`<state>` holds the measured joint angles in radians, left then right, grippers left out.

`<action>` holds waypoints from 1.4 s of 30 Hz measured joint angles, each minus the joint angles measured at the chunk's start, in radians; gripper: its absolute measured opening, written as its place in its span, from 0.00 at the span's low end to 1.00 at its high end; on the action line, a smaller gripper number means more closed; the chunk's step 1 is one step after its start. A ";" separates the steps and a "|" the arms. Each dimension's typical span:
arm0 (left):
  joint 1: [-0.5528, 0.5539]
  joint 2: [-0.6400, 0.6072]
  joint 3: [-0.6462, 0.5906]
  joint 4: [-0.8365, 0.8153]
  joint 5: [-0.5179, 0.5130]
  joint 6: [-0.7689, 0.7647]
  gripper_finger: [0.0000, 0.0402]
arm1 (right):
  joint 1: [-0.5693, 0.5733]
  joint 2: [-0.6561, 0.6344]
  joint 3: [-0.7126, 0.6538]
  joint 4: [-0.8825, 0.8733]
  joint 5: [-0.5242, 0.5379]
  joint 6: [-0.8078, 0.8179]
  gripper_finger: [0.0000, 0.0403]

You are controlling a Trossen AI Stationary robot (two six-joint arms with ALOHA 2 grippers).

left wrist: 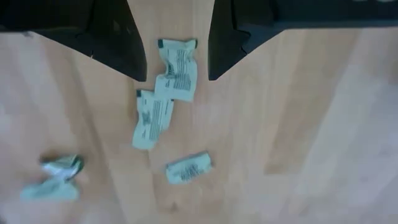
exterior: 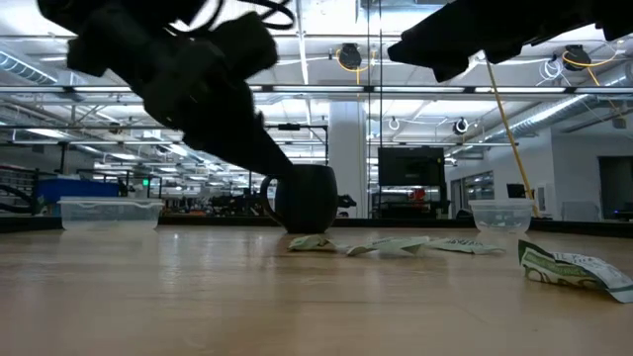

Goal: Pick and place items into bin
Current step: Put the white stevia packet into the left transparent bin

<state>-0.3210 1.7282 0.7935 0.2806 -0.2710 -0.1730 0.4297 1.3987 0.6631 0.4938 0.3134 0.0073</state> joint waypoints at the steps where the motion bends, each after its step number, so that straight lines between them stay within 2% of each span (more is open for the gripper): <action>1: 0.000 0.022 0.022 -0.013 0.000 0.009 0.44 | 0.000 0.000 0.000 -0.006 0.000 0.003 0.32; 9: -0.002 0.115 0.131 -0.106 0.035 0.106 0.44 | 0.010 0.000 0.000 -0.013 0.000 0.014 0.32; 15: -0.002 0.140 0.135 -0.131 0.045 0.126 0.44 | 0.011 0.000 0.000 -0.013 -0.001 0.011 0.32; 23: 0.001 0.186 0.138 -0.061 0.079 0.135 0.44 | 0.011 0.000 0.000 -0.012 -0.001 0.011 0.32; 35: 0.015 0.212 0.138 -0.068 0.042 0.074 0.44 | 0.011 0.000 -0.001 -0.006 -0.001 0.011 0.32; 38: 0.018 0.212 0.138 -0.069 0.039 0.055 0.41 | 0.011 0.000 -0.001 -0.006 -0.001 0.011 0.32; 42: 0.018 0.212 0.138 -0.072 0.038 0.055 0.30 | 0.011 0.000 -0.001 -0.006 -0.001 0.011 0.32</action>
<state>-0.3035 1.9400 0.9310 0.2088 -0.2333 -0.1184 0.4404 1.3987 0.6624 0.4881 0.3126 0.0185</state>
